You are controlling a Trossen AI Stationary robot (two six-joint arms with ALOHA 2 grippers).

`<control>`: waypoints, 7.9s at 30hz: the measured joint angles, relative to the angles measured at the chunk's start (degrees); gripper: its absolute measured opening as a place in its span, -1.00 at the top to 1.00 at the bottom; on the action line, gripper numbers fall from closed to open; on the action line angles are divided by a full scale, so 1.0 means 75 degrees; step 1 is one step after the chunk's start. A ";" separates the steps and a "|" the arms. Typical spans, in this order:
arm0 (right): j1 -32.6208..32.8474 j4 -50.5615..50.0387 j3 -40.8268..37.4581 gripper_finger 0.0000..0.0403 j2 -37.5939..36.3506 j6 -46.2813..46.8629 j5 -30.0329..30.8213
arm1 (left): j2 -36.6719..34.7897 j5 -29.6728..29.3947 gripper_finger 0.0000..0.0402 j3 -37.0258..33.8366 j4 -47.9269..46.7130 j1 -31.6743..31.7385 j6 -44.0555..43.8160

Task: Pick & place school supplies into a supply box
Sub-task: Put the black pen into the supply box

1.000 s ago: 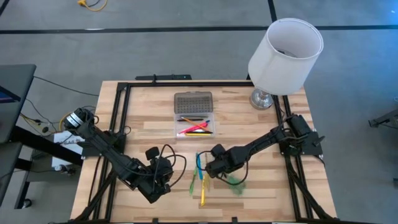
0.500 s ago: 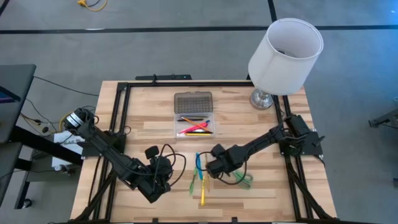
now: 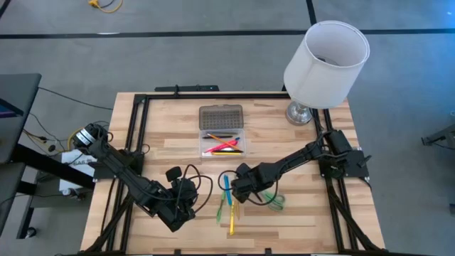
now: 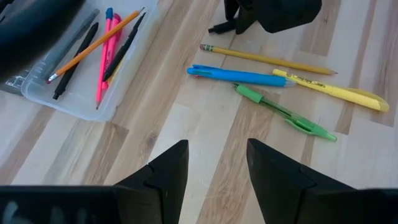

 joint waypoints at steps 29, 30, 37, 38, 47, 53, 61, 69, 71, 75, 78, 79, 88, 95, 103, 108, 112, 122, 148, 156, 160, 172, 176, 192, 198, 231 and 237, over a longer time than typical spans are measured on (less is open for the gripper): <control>0.0196 -0.1471 0.0413 0.11 -0.0065 0.0598 -0.0060 | 0.0000 0.0017 0.21 0.0000 -0.0221 0.0071 -0.0005; 0.0216 -0.1457 0.0413 0.12 -0.0044 0.0599 -0.0117 | 0.0000 0.0012 0.21 0.0000 -0.0219 0.0085 0.0008; 0.0146 -0.1571 0.0413 0.23 -0.0038 0.0598 -0.0147 | 0.0000 -0.0003 0.21 0.0000 -0.0221 0.0122 0.0082; 0.0138 -0.1642 0.0413 0.24 -0.0038 0.0598 -0.0150 | 0.0000 -0.0002 0.21 0.0000 -0.0221 0.0122 0.0086; 0.0093 -0.1549 0.0102 0.32 -0.0038 0.0600 -0.0249 | 0.0000 0.0058 0.21 0.0000 -0.0221 0.0118 0.0033; 0.0109 -0.1274 -0.0119 0.34 -0.0085 0.0639 -0.0392 | 0.0000 0.0058 0.21 0.0000 -0.0221 0.0117 0.0033; 0.0111 -0.1278 -0.0103 0.36 -0.0072 0.0739 -0.0397 | 0.0000 0.0037 0.21 0.0000 -0.0220 0.0175 0.0058; 0.0114 -0.1230 0.0110 0.37 -0.0026 0.0805 -0.0473 | 0.0000 0.0023 0.21 0.0000 -0.0219 0.0175 0.0092; 0.0115 -0.1237 0.0110 0.37 -0.0026 0.0858 -0.0473 | 0.0000 0.0023 0.21 0.0000 -0.0221 0.0175 0.0092; 0.0167 -0.1238 0.0110 0.37 -0.0026 0.1001 -0.0479 | 0.0000 0.0016 0.21 0.0000 -0.0221 0.0178 0.0095; 0.0189 -0.1235 0.0110 0.37 -0.0026 0.1006 -0.0488 | 0.0000 0.0002 0.21 0.0000 -0.0224 0.0175 0.0160; 0.0198 -0.1227 0.0110 0.37 -0.0026 0.1009 -0.0493 | 0.0000 -0.0001 0.21 0.0000 -0.0228 0.0175 0.0167; 0.0303 -0.1110 0.0118 0.37 -0.0026 0.1210 -0.0561 | 0.0000 -0.0005 0.21 0.0000 -0.0344 0.0219 0.0185; 0.0315 -0.0570 0.0118 0.37 -0.0032 0.1156 -0.0575 | 0.0000 -0.0054 0.21 0.0000 -0.0397 0.0219 0.0185; 0.0315 -0.0917 0.0127 0.35 -0.0035 0.1104 -0.0549 | 0.0003 -0.0093 0.21 0.0000 -0.0398 0.0219 0.0185; 0.0321 -0.1562 0.0124 0.27 -0.0035 0.1219 -0.0552 | 0.0003 -0.0093 0.21 0.0000 -0.0396 0.0219 0.0185; 0.0367 -0.1853 0.0118 0.17 -0.0035 0.1418 -0.0461 | 0.0003 -0.0050 0.21 0.0000 -0.0396 0.0219 0.0185; 0.0466 -0.1787 0.0260 -0.05 -0.0035 0.1396 -0.0403 | 0.0003 -0.0026 0.21 0.0000 -0.0393 0.0219 0.0220; 0.0245 -0.1546 0.0083 0.13 -0.0047 0.1603 -0.0785 | 0.0003 0.0009 0.21 0.0000 -0.0391 0.0213 0.0191; 0.0248 -0.1122 -0.0107 0.19 -0.0080 0.1550 -0.0861 | 0.0003 -0.0006 0.21 0.0000 -0.0421 0.0216 0.0191; 0.0229 -0.0976 -0.0173 0.25 -0.0093 0.1525 -0.1118 | 0.0003 -0.0006 0.21 0.0000 -0.0443 0.0216 0.0191; 0.0198 -0.0810 -0.0029 0.41 -0.0048 -0.0123 -0.1194 | 0.0003 -0.0121 0.21 0.0000 -0.0519 0.0219 0.0199; 0.0201 -0.0620 0.0080 0.44 -0.0023 -0.0464 -0.1210 | 0.0003 -0.0157 0.21 0.0000 -0.0533 0.0224 0.0199; 0.0143 -0.0412 0.0092 0.71 -0.0020 -0.0402 -0.1205 | 0.0003 -0.0224 0.21 0.0000 -0.0643 0.0224 0.0194; -0.0057 -0.0661 0.0110 0.80 -0.0020 -0.0460 -0.1222 | 0.0003 -0.0221 0.21 0.0000 -0.0792 0.0224 0.0191; -0.0446 -0.0761 0.0098 0.84 -0.0042 -0.0397 -0.1352 | 0.0003 -0.0207 0.21 0.0000 -0.0848 0.0224 0.0194; -0.0446 -0.0753 0.0098 0.88 -0.0047 -0.0396 -0.1350 | 0.0003 -0.0287 0.21 0.0000 -0.0848 0.0224 0.0194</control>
